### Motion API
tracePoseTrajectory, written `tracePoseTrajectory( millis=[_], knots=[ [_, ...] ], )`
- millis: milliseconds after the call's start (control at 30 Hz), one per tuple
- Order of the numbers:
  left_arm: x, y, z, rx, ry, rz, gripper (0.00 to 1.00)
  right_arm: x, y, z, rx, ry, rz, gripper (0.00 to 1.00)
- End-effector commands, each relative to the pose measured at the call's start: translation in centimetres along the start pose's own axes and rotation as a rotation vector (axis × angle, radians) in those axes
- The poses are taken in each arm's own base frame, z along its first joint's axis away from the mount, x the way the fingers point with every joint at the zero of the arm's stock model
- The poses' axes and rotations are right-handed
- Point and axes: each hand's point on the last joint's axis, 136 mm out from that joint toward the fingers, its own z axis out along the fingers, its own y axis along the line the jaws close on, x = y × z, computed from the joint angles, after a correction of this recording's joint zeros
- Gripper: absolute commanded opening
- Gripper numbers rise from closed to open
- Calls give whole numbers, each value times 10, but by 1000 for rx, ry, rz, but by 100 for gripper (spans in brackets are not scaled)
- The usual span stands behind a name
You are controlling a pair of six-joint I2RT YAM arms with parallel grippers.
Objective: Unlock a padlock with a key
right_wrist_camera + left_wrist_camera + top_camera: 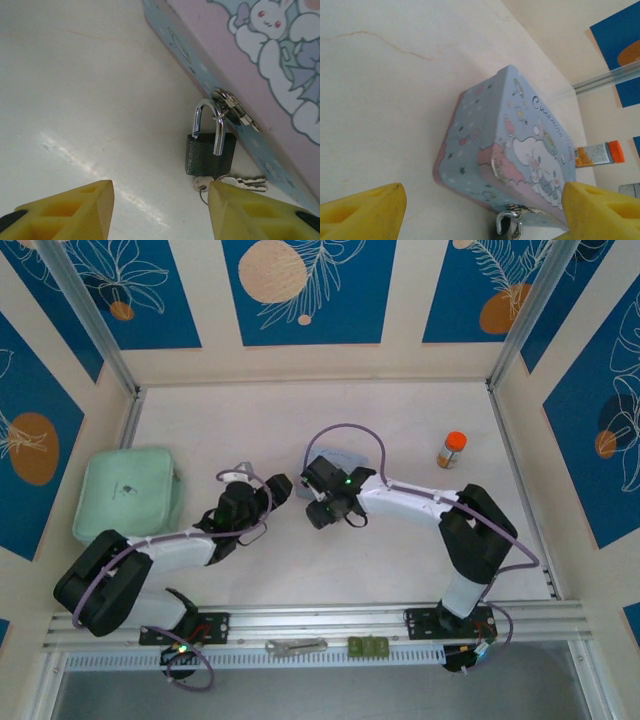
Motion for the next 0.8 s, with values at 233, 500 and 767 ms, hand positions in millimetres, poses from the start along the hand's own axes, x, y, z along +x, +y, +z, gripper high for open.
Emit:
tracePoseTrajectory(
  millis=[233,500,767],
  knots=[
    [-4,-6,13,42,-6,-39,79,6,-11,29,209,75,-117,49],
    [4,-5,24,82,12,-101,78,9,-29,37,324,88,-111,50],
    [5,-7,29,104,18,-112,75,4,-33,38,340,36,-101,49]
  ],
)
